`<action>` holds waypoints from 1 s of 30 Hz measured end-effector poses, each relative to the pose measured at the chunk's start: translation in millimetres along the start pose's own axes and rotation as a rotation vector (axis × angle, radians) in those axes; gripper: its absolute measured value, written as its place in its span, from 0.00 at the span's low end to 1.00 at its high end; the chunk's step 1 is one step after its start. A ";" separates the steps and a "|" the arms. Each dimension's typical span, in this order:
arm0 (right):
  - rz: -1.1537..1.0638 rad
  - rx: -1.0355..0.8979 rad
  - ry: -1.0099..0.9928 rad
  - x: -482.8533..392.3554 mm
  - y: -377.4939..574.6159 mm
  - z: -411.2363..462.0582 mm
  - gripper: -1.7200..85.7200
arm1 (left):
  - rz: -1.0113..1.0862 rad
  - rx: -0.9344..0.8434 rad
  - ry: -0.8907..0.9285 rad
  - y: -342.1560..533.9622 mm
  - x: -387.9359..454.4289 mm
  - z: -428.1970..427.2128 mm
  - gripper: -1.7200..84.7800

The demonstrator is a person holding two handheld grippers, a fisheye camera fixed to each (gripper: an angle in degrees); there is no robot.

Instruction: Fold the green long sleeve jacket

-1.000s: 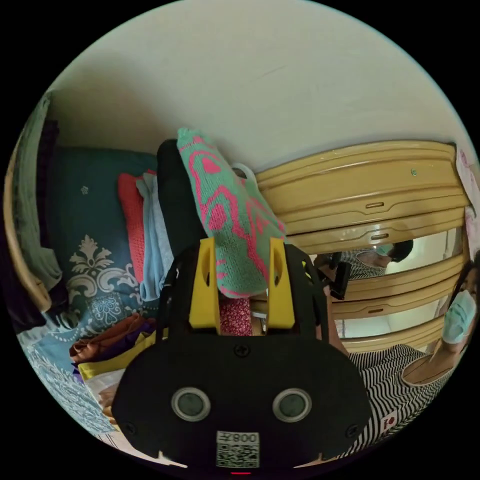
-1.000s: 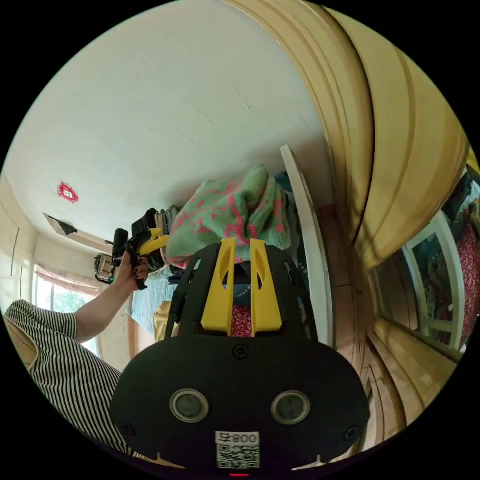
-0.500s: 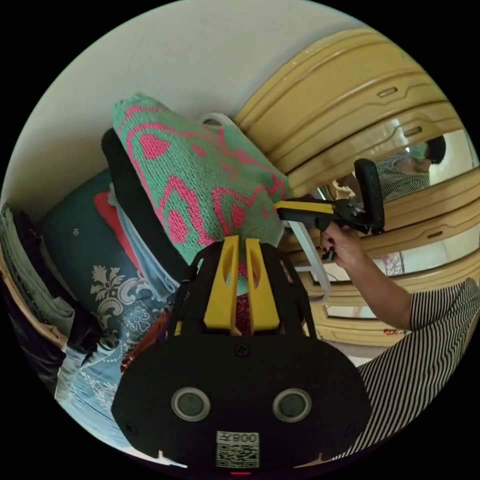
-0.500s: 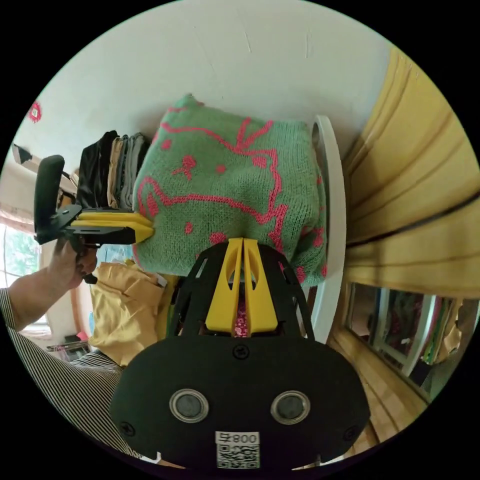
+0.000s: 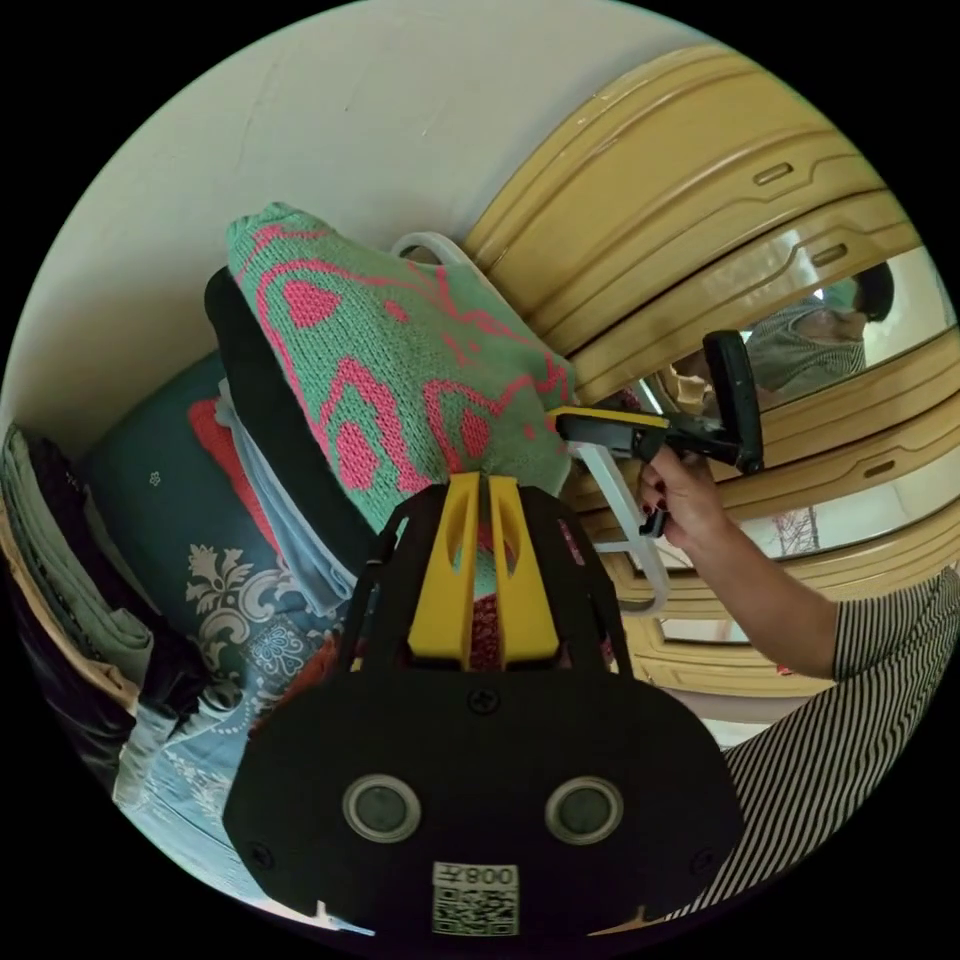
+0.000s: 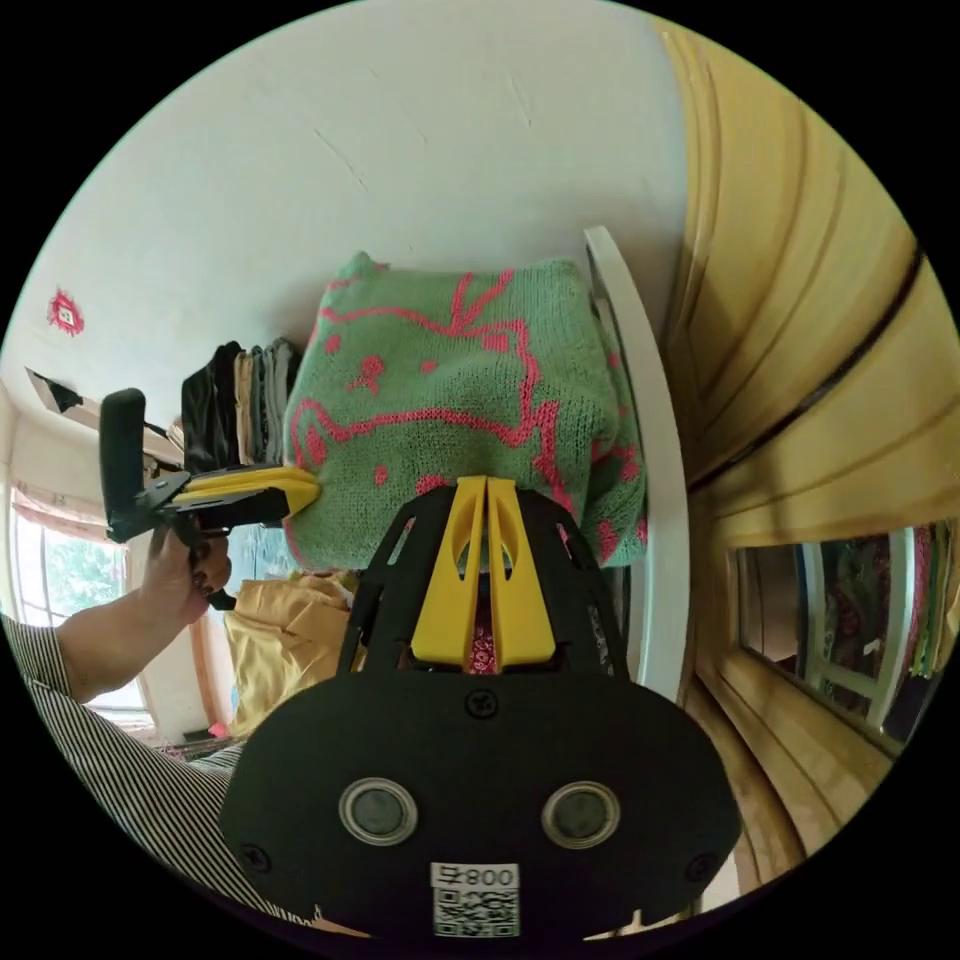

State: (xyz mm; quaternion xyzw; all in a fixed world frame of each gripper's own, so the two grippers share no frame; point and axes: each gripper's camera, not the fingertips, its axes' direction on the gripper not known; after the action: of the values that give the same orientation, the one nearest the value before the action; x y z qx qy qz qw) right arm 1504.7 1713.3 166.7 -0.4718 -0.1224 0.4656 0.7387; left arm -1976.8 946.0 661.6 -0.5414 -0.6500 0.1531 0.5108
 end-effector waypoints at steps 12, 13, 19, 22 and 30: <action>-0.005 0.070 -0.060 -20.3 18.7 -6.6 0.02 | -0.071 0.054 0.045 36.8 -2.6 -3.5 0.02; -0.004 0.077 -0.073 -18.4 18.1 -14.7 0.02 | -0.065 0.076 0.043 42.5 -0.3 -10.3 0.03; -0.027 0.068 -0.046 -9.6 50.1 -56.3 0.03 | -0.018 0.071 0.150 93.1 7.7 -32.2 0.04; 0.015 -0.003 -0.019 1.9 90.9 -58.7 0.04 | -0.005 -0.011 0.168 130.0 13.7 -29.7 0.05; 0.200 -0.261 0.070 33.8 187.9 -42.0 0.09 | -0.063 -0.169 0.277 218.4 31.5 -21.0 0.05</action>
State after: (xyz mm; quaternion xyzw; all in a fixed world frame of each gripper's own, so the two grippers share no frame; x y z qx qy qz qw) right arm 1441.3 1738.8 -16.5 -0.5895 -0.1085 0.5004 0.6247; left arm -1836.5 1045.8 522.0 -0.5777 -0.6007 0.0057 0.5526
